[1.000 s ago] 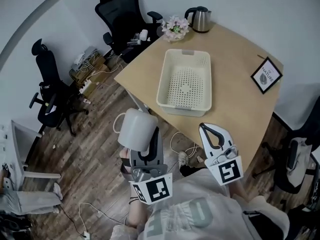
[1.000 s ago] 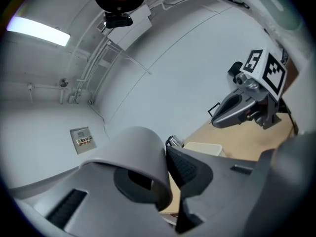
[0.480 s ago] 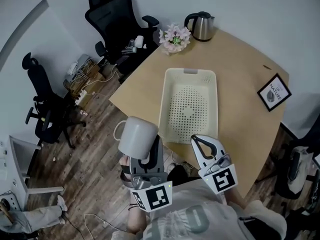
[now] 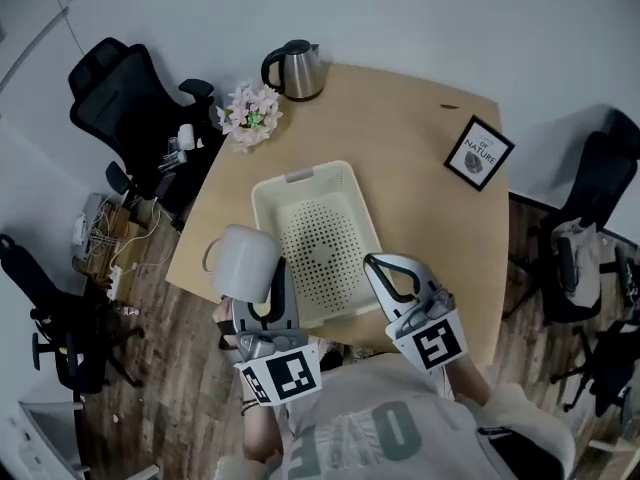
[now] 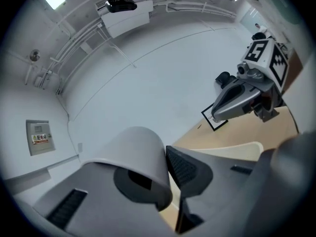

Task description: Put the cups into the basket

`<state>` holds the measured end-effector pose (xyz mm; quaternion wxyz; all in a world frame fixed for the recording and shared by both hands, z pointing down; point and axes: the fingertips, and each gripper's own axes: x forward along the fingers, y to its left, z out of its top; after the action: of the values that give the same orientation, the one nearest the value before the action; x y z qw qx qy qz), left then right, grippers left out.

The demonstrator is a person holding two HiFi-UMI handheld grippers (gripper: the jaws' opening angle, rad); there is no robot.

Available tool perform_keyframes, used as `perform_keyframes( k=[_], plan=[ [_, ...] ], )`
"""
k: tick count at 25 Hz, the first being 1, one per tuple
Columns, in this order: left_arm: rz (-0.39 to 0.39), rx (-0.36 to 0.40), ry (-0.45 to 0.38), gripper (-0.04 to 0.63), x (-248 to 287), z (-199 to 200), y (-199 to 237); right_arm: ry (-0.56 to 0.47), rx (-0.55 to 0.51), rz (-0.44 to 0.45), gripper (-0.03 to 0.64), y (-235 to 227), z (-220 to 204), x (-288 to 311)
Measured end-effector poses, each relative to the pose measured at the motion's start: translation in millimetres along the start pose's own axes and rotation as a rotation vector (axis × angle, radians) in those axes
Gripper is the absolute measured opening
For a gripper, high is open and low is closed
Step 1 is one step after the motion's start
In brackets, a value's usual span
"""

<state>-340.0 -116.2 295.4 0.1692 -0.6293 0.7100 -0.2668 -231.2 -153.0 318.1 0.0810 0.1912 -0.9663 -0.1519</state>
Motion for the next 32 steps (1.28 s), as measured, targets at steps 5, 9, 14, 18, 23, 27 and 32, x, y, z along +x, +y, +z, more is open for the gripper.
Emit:
perform_keyframes(
  k=[5,9,14,18,23,27,32],
  plan=[
    [-0.069,-0.049,0.025,0.066,29,4,-3,0.018,0.052,-0.077,-0.002,-14,-11,-9],
    [-0.244,0.007,0.137,0.066,56,-15,-28,0.023,0.099,-0.128,0.0,-19,-15,-13],
    [-0.372,0.03,0.22,0.066,74,-28,-54,0.058,0.136,-0.177,0.0,-18,-27,-23],
    [-0.494,0.118,0.292,0.066,87,-45,-87,0.043,0.193,-0.238,0.0,-23,-31,-37],
    [-0.646,0.291,0.389,0.066,99,-85,-131,0.036,0.241,-0.305,0.0,-27,-39,-54],
    [-0.747,0.4,0.505,0.066,102,-122,-155,0.063,0.235,-0.329,-0.002,-30,-48,-62],
    [-0.855,0.499,0.62,0.066,102,-169,-180,0.082,0.228,-0.355,0.0,-32,-54,-68]
  ],
)
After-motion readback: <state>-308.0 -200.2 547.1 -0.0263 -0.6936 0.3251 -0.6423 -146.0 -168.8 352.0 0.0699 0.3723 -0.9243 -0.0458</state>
